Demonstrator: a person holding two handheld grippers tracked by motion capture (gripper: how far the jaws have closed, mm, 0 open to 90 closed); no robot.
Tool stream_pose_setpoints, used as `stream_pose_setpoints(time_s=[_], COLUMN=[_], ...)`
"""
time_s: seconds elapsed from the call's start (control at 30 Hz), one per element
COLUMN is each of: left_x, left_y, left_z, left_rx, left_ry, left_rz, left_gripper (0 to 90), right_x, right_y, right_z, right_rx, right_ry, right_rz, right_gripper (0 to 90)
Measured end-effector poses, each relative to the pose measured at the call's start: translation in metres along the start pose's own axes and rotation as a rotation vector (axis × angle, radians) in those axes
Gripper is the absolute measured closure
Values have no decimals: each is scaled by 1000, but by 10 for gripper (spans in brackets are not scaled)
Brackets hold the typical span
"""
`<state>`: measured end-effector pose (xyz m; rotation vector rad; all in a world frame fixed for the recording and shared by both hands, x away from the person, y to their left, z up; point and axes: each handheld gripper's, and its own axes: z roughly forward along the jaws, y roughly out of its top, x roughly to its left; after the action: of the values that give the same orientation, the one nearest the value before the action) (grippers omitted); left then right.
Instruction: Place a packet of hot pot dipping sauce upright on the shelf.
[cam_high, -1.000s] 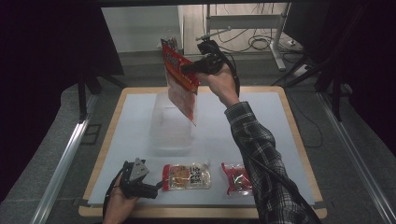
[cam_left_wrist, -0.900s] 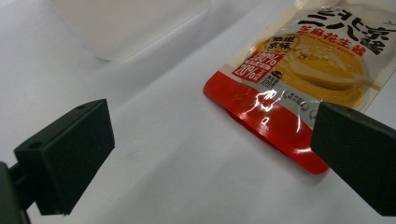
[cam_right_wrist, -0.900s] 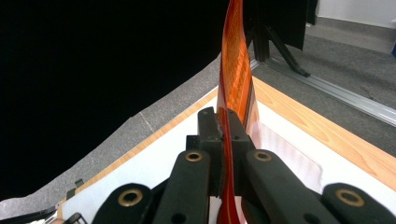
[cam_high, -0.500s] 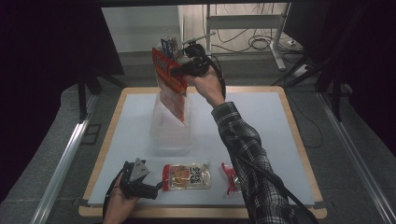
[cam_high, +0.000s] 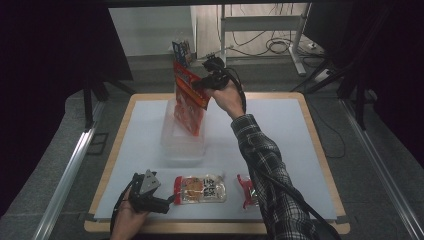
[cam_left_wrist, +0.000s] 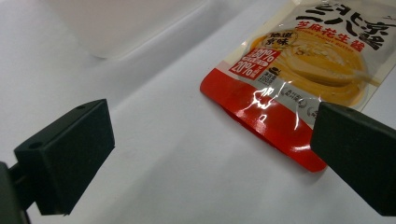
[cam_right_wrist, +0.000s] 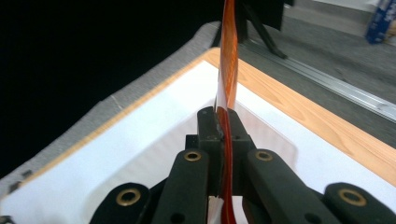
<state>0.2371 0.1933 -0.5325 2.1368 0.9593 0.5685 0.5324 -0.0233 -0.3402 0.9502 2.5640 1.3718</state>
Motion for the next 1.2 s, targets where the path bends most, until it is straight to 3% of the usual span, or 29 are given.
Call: stream_pose_setpoints(time_s=[0.23,0.37,0.47,0.57,0.77,0.93,1.2], left_x=[-1,-2,-1,-1,-2,-2,-1], left_y=[0,0,0,0,0,0,0], left_z=[1,2,2,1,2,1,2], left_rx=[15,14,16,14,15,14,15], left_ry=[-2,-1,-2,-3,1,2,3], left_rz=[12,10,8,7,12,10,11], left_gripper=[0,0,0,0,0,0,0], right_x=[-9,-11,-11,-11,-7,-3,-6], right_y=[-7,-17,-22,-24,-16,-16,-16], right_z=[2,20,29,32,20,21,16], right_rx=[49,114,143,138,77,87,73], right_ry=[-99,-150,-168,-178,-177,-228,-243], right_rz=[-5,-29,-47,-62,-99,-148,-151], right_gripper=[878,869,856,828,644,454,265])
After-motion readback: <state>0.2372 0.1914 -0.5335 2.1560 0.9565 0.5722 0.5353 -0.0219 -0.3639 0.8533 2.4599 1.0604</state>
